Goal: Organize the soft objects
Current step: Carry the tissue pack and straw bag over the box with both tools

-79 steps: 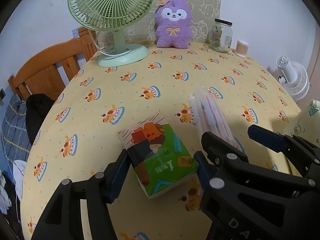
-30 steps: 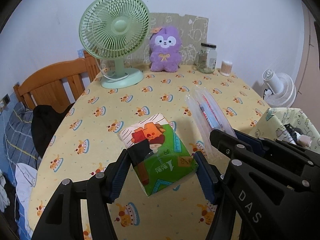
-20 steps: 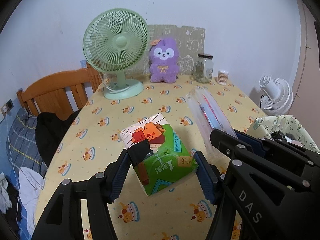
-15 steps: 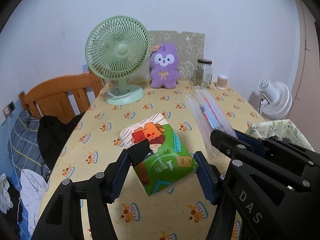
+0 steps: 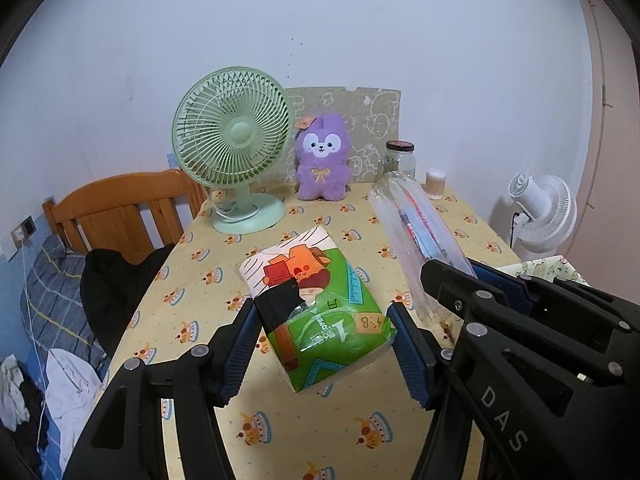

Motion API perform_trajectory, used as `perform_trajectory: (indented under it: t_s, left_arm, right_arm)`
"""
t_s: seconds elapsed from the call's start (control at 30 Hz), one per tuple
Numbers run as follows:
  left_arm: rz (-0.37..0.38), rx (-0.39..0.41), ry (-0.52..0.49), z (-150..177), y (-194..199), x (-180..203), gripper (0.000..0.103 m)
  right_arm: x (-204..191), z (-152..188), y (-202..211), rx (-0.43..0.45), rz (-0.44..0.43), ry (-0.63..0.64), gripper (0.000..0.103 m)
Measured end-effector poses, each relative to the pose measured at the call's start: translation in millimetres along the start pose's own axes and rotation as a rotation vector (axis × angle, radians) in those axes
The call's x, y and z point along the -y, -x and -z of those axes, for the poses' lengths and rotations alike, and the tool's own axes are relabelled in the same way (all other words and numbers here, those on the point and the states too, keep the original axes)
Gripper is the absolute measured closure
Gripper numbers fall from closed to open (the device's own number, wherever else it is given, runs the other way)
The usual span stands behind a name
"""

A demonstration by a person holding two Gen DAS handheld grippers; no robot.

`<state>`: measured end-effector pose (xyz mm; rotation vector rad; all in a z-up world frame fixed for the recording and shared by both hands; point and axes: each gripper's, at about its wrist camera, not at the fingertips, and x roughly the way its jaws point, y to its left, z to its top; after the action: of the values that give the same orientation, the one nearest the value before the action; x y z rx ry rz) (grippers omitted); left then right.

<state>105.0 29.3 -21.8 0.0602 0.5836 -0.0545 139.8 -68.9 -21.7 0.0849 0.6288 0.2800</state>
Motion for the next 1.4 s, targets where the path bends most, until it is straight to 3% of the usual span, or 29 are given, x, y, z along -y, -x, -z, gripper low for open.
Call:
perform_trajectory:
  t_s: [0.43,1.4]
  left_arm:
    - [0.033,0.022,-0.006,-4,1,30,0.037]
    - [0.133,0.034,-0.124,-9,-8,131,0.037]
  right_arm:
    - [28,-1,17,0.022,0.008,0.016,0.086]
    - [123,11,49,0.061,0.103,-0.057,0.086]
